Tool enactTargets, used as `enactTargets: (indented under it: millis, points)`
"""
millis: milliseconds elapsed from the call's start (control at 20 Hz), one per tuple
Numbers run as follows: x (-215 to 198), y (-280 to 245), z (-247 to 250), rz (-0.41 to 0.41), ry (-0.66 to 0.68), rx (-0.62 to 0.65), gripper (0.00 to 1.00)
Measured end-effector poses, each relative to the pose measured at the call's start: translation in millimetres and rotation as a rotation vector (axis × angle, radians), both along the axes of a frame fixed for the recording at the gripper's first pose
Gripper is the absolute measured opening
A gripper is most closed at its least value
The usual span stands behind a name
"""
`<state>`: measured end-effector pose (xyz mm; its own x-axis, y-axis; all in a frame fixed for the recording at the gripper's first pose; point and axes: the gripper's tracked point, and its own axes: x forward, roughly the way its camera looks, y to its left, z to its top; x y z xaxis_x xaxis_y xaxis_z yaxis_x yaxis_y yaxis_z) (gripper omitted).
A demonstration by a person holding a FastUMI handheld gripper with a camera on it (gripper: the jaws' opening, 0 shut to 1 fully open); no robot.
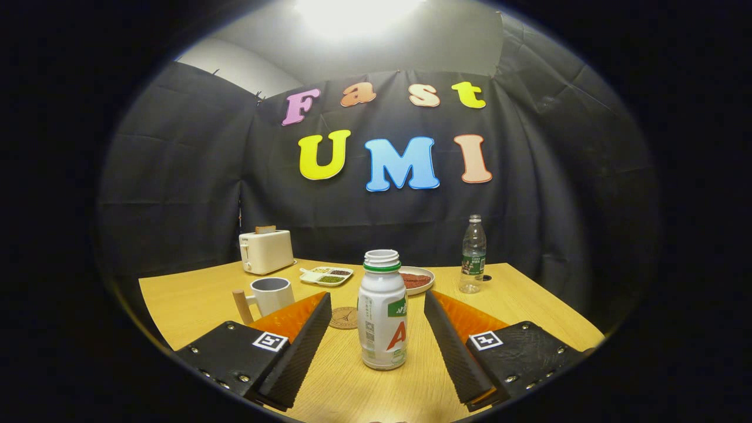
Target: Take the bottle from table, then pour the juice into the cup, finally place the bottle on the coaster
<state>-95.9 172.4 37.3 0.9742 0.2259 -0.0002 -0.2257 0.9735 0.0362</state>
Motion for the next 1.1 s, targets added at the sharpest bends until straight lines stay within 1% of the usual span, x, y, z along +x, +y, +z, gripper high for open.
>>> enactTargets:
  millis: [400,800,1100]
  points:
    - [25,4,-23,-0.02,0.029,-0.009,0.97]
    - [57,-3,-48,-0.044,0.1,-0.005,0.97]
    - [69,-4,-63,-0.051,0.137,0.003,0.97]
